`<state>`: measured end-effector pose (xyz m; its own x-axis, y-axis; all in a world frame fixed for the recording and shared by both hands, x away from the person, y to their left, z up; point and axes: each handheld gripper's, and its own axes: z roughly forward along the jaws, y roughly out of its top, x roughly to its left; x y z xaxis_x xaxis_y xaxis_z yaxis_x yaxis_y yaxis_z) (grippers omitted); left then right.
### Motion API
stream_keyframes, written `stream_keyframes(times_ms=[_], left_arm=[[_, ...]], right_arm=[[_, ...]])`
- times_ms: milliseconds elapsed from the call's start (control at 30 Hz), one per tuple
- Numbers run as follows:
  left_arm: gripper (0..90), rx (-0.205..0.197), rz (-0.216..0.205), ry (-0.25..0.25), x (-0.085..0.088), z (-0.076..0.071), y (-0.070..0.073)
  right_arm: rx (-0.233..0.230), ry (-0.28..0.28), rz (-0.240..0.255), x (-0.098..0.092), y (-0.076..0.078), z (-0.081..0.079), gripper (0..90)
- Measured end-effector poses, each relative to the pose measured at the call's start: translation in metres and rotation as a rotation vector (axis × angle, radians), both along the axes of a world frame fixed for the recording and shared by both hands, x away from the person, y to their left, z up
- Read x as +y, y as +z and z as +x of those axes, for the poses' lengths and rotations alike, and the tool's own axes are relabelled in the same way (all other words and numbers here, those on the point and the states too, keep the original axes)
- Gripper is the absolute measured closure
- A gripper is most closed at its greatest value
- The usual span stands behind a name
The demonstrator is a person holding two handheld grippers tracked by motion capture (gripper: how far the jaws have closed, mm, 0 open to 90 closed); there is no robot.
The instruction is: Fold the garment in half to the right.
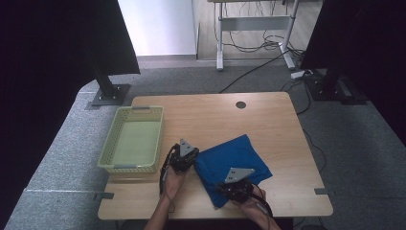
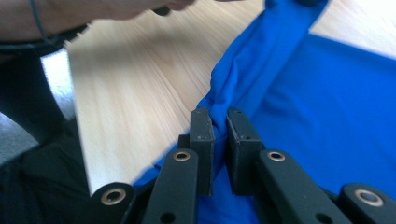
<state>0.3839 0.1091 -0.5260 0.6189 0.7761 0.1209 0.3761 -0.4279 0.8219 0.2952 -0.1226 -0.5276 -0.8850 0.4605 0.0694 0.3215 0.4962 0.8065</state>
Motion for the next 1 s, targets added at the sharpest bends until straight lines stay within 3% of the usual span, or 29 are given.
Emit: stream_keyframes(times_ms=[100,167,233,333,433,667,867,1000], left_arm=[[83.9,0.049,0.03,-0.018,-0.005,0.004,-0.017],[83.5,0.061,0.05,-0.024,-0.007,0.005,-0.026],[83.3,0.071,0.037,-0.018,-0.006,0.005,-0.025],[83.0,0.075,0.069,-0.018,-0.004,0.005,-0.023],[83.1,0.085,0.07,-0.015,0.0,0.004,-0.023],[83.2,0.107,0.042,0.006,0.025,-0.008,-0.023],[83.5,0.102,0.057,0.01,0.026,-0.009,-0.022],[84.3,0.076,0.092,0.023,0.019,-0.011,-0.017]], right_arm=[[0.034,-0.026,-0.008,-0.011,-0.011,0.003,81.9],[0.059,-0.033,-0.02,-0.015,-0.019,0.004,81.9],[0.076,-0.029,-0.032,-0.014,-0.025,0.006,82.0],[0.076,-0.019,-0.038,-0.01,-0.025,0.006,81.9],[0.081,-0.005,-0.033,-0.002,-0.026,0.004,81.8],[0.073,0.053,-0.044,0.022,-0.026,-0.003,81.7],[0.073,0.061,-0.045,0.028,-0.025,-0.005,81.6],[0.074,0.057,-0.036,0.028,-0.023,-0.006,81.6]])
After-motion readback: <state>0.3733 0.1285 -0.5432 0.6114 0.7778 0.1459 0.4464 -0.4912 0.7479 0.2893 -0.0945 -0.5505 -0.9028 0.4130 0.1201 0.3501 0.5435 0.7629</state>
